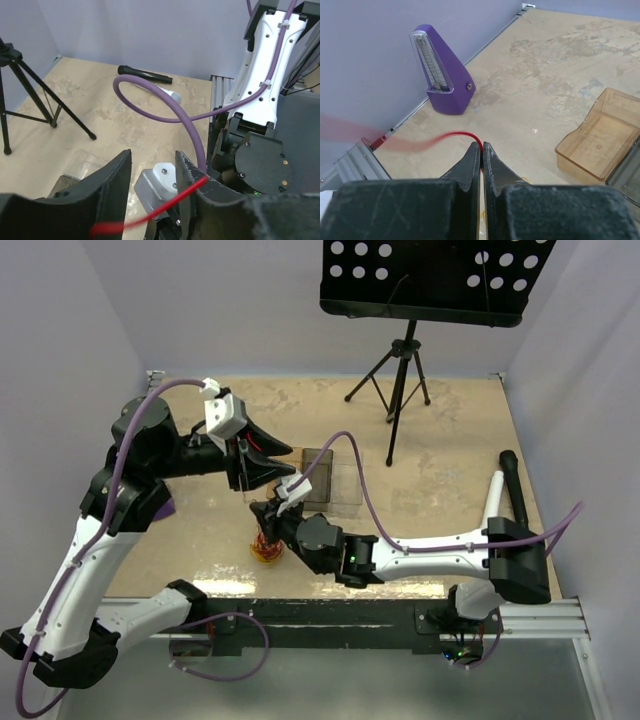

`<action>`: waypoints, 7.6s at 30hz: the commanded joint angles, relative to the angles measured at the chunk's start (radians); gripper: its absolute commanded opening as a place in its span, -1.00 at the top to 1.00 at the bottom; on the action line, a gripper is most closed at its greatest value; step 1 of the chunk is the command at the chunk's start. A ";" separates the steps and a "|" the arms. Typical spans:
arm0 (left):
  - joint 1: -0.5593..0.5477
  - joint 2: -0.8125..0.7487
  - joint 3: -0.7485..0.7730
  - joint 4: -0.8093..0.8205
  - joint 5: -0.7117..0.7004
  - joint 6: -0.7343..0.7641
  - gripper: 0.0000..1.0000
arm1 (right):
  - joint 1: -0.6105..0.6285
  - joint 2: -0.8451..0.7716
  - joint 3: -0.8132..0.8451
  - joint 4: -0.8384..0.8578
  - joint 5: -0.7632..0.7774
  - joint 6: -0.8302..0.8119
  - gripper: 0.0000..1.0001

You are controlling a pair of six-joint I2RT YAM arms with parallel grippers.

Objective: Untangle the cables
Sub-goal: Untie the cable.

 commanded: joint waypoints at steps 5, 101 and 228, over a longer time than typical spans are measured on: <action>0.001 -0.043 -0.013 0.012 -0.316 0.003 -0.70 | -0.006 -0.215 -0.056 -0.051 0.037 0.060 1.00; 0.028 -0.037 -0.814 0.395 -0.078 0.135 -0.07 | -0.004 -0.436 0.980 -0.255 0.303 -0.386 1.00; 0.148 -0.032 -0.665 -0.128 -0.610 0.814 1.00 | -0.751 -0.771 0.400 -1.579 0.517 0.593 0.95</action>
